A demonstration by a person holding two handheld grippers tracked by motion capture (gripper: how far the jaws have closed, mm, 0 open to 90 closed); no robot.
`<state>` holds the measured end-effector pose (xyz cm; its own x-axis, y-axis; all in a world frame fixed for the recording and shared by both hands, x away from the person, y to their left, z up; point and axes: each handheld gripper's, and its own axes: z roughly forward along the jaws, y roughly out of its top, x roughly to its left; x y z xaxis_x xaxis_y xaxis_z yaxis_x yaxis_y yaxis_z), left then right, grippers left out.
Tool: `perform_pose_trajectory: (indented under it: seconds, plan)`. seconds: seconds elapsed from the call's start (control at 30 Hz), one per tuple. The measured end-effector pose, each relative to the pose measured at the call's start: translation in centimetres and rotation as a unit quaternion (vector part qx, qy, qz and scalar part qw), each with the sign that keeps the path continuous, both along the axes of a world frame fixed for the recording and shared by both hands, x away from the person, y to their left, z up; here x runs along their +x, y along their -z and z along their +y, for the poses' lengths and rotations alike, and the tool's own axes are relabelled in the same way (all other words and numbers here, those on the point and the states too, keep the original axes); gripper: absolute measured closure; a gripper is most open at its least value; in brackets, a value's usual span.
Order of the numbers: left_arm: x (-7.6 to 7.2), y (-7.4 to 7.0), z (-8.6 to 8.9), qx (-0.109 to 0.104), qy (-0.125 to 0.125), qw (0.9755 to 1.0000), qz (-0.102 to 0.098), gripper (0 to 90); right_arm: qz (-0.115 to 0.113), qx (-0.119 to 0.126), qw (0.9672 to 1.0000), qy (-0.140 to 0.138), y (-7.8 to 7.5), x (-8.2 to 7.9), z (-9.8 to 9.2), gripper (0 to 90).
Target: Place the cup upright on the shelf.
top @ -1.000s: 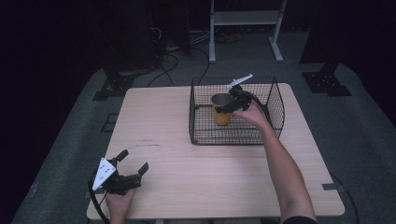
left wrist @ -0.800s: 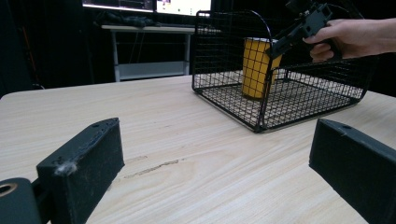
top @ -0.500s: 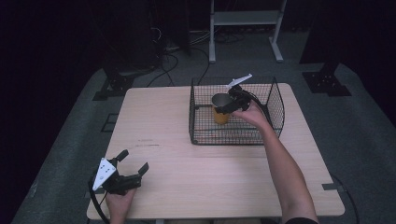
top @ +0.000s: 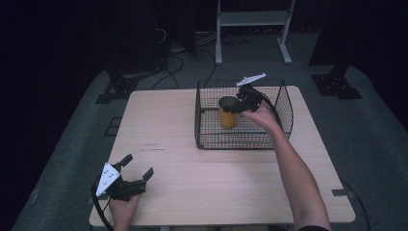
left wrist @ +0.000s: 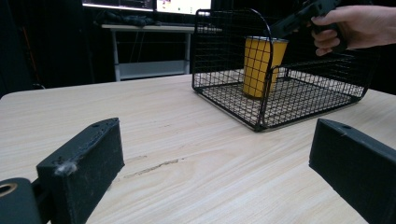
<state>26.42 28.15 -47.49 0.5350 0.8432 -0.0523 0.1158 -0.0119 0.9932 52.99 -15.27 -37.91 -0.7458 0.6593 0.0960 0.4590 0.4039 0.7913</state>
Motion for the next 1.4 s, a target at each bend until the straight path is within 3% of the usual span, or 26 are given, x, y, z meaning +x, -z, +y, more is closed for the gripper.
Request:
perform_pose_trajectory:
  seconds: [0.3,0.6,0.77,1.4]
  plan:
    - [0.0,0.0,-0.1,0.002,-0.003,1.0000,0.000,2.3,-0.010,0.027,0.9996,0.007,-1.5,-0.4,-1.6,3.8]
    - [-0.1,0.0,-0.1,0.001,0.000,1.0000,0.000,2.4,-0.006,0.039,0.9991,-0.017,-2.7,-2.0,-1.9,4.1]
    - [-0.1,0.0,-0.1,0.003,0.001,1.0000,-0.001,2.4,-0.015,0.041,0.9988,-0.024,-3.3,-3.3,-2.2,4.2]
    - [-0.1,0.0,-0.2,0.006,-0.001,1.0000,0.000,2.3,0.003,0.046,0.9979,-0.045,-3.3,-6.5,-3.9,4.4]
